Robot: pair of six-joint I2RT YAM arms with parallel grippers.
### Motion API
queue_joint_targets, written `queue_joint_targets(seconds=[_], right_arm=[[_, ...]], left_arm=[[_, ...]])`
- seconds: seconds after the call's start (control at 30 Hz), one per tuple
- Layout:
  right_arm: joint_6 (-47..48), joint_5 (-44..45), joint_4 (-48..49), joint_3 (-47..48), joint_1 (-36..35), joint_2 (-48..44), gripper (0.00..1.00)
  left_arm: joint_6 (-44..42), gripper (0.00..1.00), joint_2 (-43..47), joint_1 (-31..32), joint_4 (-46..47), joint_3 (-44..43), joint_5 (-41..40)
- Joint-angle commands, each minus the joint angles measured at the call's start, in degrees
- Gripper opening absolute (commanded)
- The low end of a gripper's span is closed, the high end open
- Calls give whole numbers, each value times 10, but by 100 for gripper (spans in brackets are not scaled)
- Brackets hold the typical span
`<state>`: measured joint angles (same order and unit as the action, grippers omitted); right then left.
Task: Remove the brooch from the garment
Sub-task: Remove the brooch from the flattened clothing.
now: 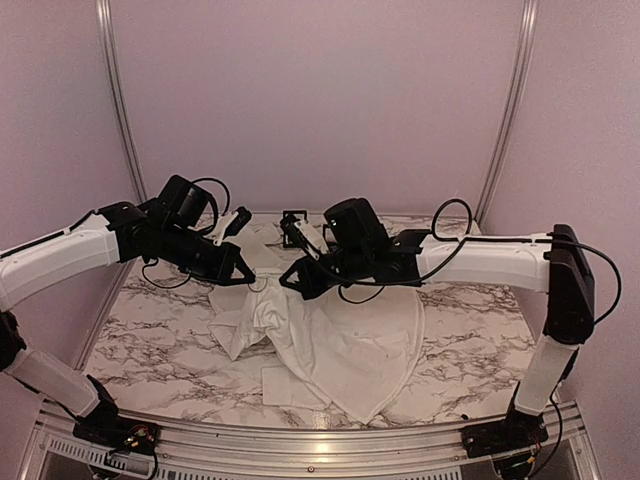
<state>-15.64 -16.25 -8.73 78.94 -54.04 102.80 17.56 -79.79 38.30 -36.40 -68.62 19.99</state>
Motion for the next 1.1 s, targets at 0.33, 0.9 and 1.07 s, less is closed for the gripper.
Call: queue_joint_targets(seconds=[0.33, 0.9, 1.07], right_arm=[[2, -10, -23, -40, -16, -11, 0], [-15, -19, -29, -28, -16, -61, 42], [-32, -36, -23, -40, 2, -100, 56]], left_arm=[[12, 0, -6, -27, 22, -2, 5], [3, 0, -6, -38, 70, -9, 73], [0, 0, -6, -37, 96, -1, 123]])
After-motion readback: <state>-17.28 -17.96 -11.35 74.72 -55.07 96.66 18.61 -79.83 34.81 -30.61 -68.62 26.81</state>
